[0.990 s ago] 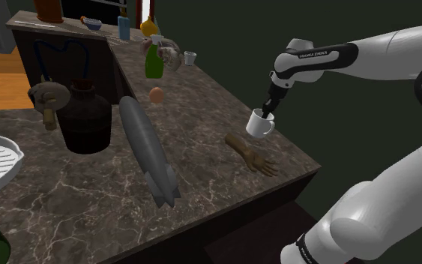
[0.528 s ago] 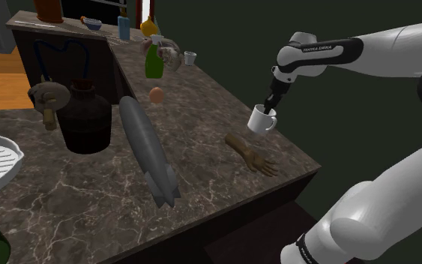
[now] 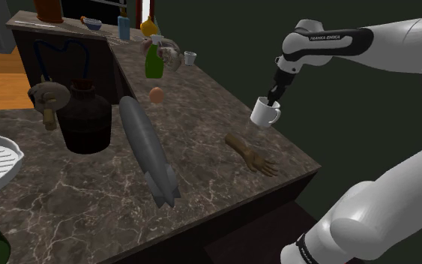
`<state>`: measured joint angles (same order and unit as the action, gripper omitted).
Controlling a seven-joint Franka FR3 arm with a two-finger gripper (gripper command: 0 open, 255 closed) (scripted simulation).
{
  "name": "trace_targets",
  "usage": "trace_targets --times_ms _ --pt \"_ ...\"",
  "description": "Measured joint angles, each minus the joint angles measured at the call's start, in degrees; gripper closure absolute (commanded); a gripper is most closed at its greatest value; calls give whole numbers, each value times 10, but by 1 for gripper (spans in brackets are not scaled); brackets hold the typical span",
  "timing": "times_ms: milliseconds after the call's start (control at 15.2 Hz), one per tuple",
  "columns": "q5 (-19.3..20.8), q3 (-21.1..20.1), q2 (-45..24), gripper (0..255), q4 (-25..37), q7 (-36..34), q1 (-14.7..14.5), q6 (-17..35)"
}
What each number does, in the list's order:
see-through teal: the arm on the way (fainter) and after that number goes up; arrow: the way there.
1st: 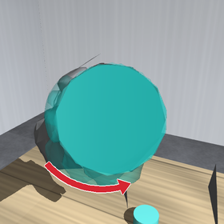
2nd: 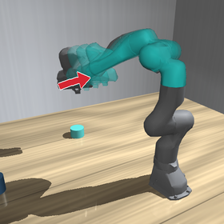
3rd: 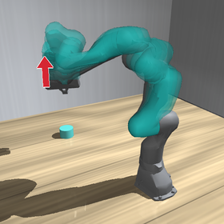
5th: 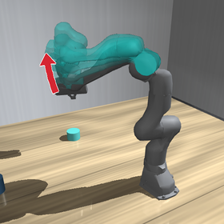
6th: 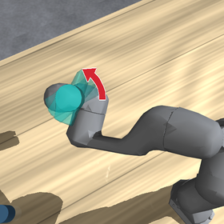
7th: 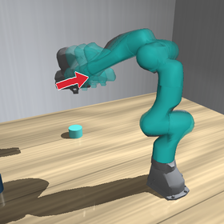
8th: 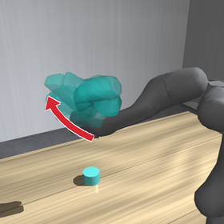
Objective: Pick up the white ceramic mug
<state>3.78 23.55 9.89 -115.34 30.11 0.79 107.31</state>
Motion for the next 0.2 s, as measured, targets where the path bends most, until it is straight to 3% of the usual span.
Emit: trace_targets --times_ms 198 --pt "-1 -1 0 255 22 0 -1 -22"
